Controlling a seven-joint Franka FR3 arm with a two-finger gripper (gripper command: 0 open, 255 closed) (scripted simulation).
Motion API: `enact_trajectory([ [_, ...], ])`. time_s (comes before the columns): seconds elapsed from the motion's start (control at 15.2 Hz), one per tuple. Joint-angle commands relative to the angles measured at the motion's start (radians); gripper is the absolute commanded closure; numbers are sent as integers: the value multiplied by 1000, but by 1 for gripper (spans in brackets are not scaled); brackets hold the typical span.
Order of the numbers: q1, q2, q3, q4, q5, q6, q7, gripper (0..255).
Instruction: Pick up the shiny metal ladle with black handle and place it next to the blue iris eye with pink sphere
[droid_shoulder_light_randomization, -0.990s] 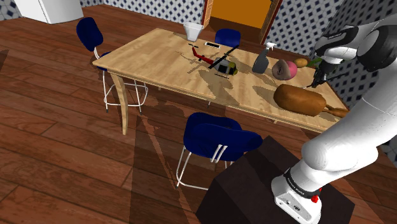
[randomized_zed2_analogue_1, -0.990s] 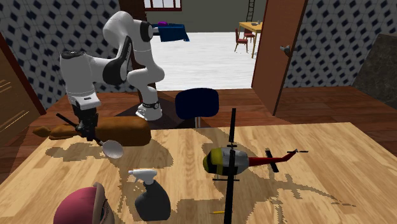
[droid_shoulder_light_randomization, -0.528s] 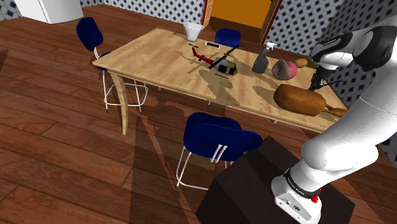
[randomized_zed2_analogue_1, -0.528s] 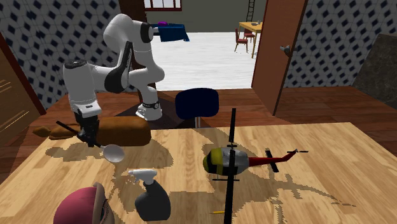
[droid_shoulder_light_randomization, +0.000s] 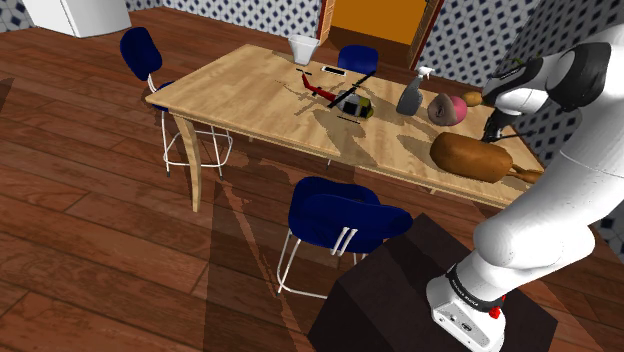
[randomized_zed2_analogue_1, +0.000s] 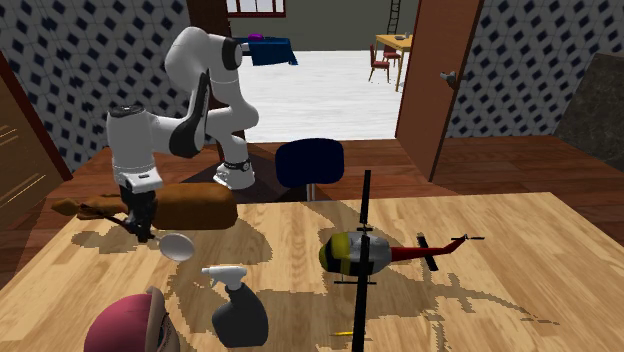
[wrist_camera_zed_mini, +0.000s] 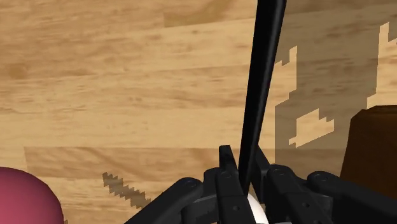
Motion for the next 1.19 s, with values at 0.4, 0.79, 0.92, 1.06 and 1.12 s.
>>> enact_trajectory([
  [0.4, -14, 64, 16, -51, 39, 8, -23, 255],
  [0.79, -20, 68, 18, -50, 44, 12, -31, 0],
  [0.92, -19, 62, 16, -54, 41, 11, -31, 0],
  [1.06, -21, 64, 16, -51, 43, 11, -33, 0],
  [1.12, -15, 63, 17, -51, 39, 8, -23, 0],
])
